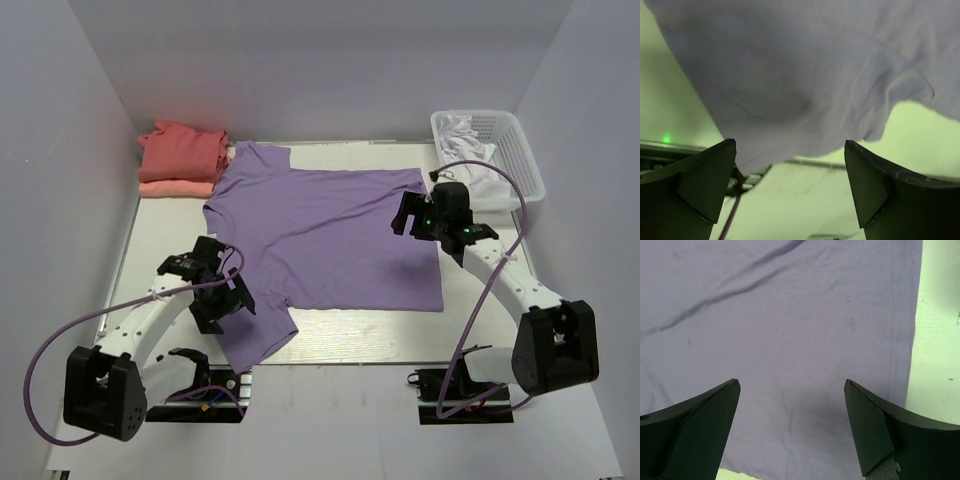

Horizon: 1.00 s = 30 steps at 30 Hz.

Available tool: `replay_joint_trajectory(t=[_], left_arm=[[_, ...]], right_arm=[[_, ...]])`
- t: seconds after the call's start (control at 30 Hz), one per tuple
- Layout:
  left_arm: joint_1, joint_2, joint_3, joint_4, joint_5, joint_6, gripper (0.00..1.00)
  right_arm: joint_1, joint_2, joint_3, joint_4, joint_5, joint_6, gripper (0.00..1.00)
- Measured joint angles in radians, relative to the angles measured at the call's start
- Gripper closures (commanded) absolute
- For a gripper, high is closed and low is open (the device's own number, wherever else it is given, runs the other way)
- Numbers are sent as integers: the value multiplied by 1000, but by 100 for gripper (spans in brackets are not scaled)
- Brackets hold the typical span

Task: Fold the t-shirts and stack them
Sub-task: Grap the side of the flattened tshirt closest away from the robot with both arms

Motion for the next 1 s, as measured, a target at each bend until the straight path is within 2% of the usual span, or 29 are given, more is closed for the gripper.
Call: replay_joint_trajectory(t=[0.23,0.3,0.33,0.5,0.53,0.73,0.77,0.83,0.87,0.93,0.97,1.0], left_arm=[[-55,-18,-48,-52,52,-60,4],[-75,30,-92,-52,55,-76,6],[-88,65,-107,-52,55,-85,12],[-149,154,-119,-43,33,-138,16],[-161,156,-119,-38,27,-152,23],[-219,175,-124,5,11,-214,40],[-227,175,-124,9,8,-221,51],[-238,177,-122,14,5,-236,62],[-241,179,-121,16,5,-239,77],[-249,184,-118,16,2,-249,95],[-252,185,-118,16,3,-246,100],[-254,185,-118,16,3,-253,100]], right_arm=[[-2,-55,-32,34,21,2,10],[-2,-55,-35,35,28,1,10],[-2,-55,-35,36,28,1,10],[-3,-55,-38,56,27,-2,10],[-3,-55,-42,62,28,-3,10],[-3,-55,-68,67,43,-4,10],[-3,-55,-69,66,46,-4,10],[-4,-55,-69,67,55,-3,10],[-4,-55,-69,67,58,-2,10],[-4,-57,-77,68,68,5,10],[-4,-62,-84,66,73,10,10],[-4,-68,-91,61,80,16,10]])
